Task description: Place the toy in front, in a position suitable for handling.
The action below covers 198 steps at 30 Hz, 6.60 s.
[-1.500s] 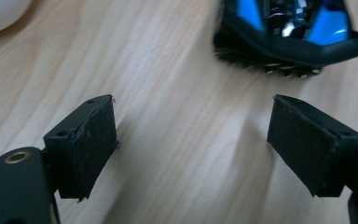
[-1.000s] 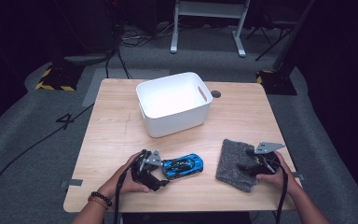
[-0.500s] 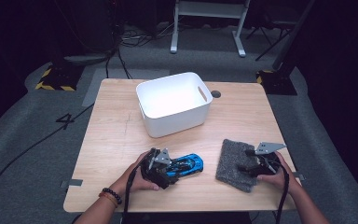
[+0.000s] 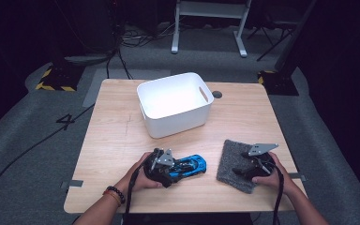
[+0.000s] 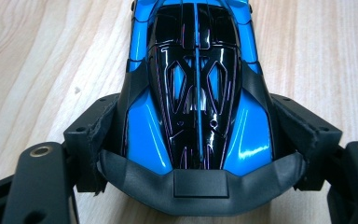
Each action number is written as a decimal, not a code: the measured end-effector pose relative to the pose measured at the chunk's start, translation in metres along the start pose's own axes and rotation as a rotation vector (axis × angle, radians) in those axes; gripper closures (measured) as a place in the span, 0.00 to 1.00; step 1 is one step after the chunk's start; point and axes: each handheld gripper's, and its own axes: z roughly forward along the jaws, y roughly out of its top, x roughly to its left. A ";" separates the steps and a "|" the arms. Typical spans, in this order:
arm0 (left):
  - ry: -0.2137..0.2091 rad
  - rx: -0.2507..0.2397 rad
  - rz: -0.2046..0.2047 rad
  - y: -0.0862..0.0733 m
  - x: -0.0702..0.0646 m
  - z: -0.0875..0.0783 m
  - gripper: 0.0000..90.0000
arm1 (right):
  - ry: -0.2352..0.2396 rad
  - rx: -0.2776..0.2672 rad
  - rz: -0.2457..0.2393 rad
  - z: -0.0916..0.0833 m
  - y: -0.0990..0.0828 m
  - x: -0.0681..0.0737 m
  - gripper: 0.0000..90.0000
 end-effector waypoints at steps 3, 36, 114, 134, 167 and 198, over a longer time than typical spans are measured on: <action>-0.037 -0.005 0.021 0.002 0.000 0.002 0.27 | -0.003 0.016 -0.006 0.002 0.002 0.001 0.20; -0.012 0.010 0.017 0.015 -0.009 0.018 0.15 | 0.167 -0.218 -0.132 -0.028 0.049 0.036 0.86; -0.056 -0.004 0.063 0.008 0.004 0.009 0.27 | 0.121 0.030 -0.124 0.012 0.024 0.019 0.86; -0.072 -0.005 0.078 0.023 0.007 0.024 0.26 | 0.200 0.030 -0.118 0.016 0.029 0.017 0.86; -0.066 -0.006 0.074 0.024 0.005 0.025 0.26 | 0.179 0.088 -0.197 0.071 0.114 0.035 0.85; -0.064 -0.008 0.070 0.024 0.005 0.025 0.27 | 0.225 -0.122 -0.097 -0.006 0.066 0.021 0.86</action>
